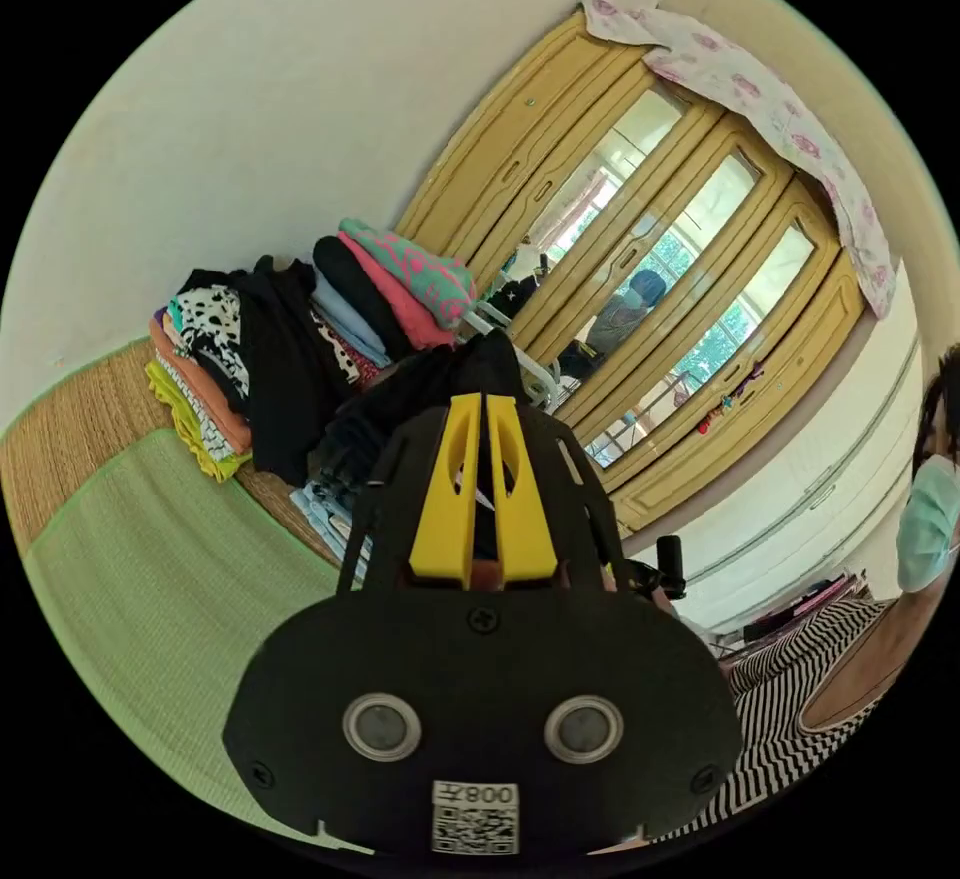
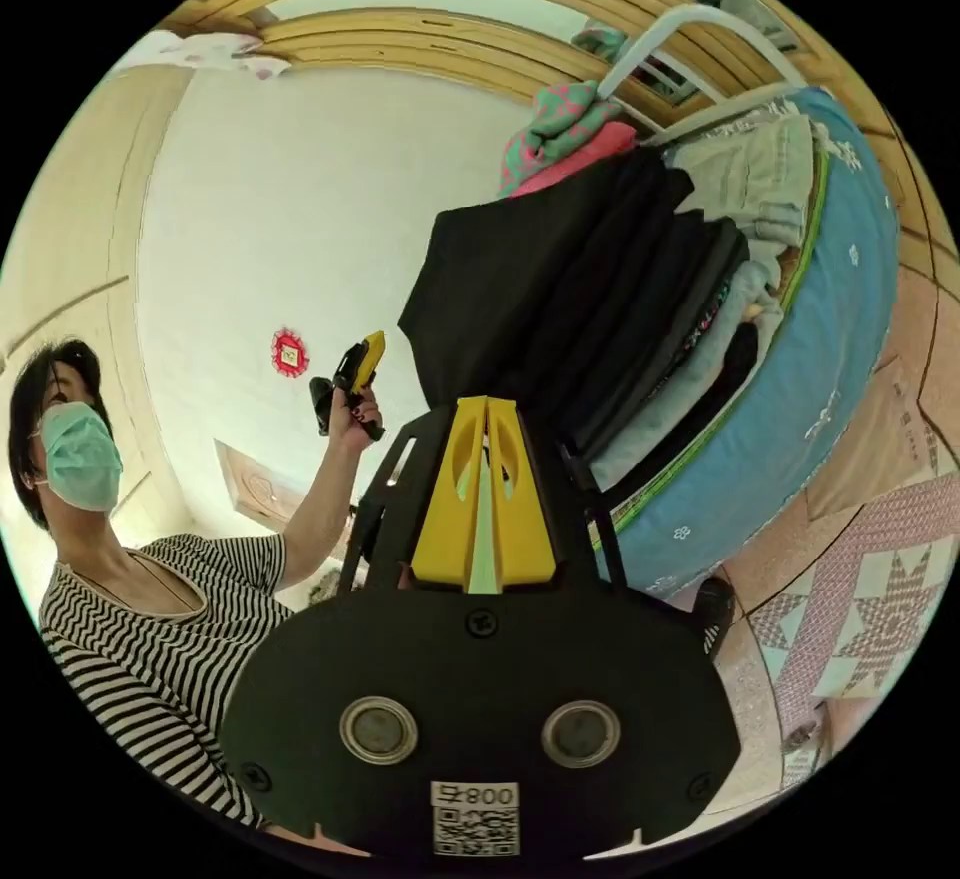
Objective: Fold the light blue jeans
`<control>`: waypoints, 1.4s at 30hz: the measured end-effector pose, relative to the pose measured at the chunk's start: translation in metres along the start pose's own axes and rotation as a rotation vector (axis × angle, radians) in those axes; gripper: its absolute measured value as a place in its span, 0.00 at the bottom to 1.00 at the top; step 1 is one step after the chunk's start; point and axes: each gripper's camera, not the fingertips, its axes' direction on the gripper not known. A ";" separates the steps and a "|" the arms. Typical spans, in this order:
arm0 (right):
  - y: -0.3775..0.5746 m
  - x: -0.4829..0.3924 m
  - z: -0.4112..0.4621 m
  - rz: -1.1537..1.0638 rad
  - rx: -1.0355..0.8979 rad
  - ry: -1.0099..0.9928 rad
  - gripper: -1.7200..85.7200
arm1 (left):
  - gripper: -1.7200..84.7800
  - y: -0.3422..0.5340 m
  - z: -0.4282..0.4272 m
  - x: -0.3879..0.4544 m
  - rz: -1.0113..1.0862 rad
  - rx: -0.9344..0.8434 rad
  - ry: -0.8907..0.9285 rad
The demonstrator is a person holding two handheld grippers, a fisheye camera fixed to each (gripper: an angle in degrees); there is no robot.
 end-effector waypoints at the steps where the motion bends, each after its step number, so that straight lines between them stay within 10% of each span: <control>1: -0.014 -0.016 0.000 -0.071 -0.002 0.056 0.02 | 0.03 -0.005 0.005 0.007 0.025 -0.012 -0.007; 13: -0.042 -0.084 0.071 -0.532 0.000 0.647 0.02 | 0.02 -0.037 0.089 0.055 0.220 -0.173 -0.309; 20: -0.083 -0.057 -0.009 -0.389 0.076 0.464 0.03 | 0.02 -0.049 0.075 0.057 0.150 -0.129 -0.144; 30: -0.187 0.108 -0.115 -0.021 0.106 0.811 0.12 | 0.02 0.002 0.025 0.035 0.020 -0.142 -0.133; 42: -0.259 0.235 -0.196 0.354 0.215 0.336 0.11 | 0.02 0.042 0.008 -0.004 -0.183 -0.194 -0.165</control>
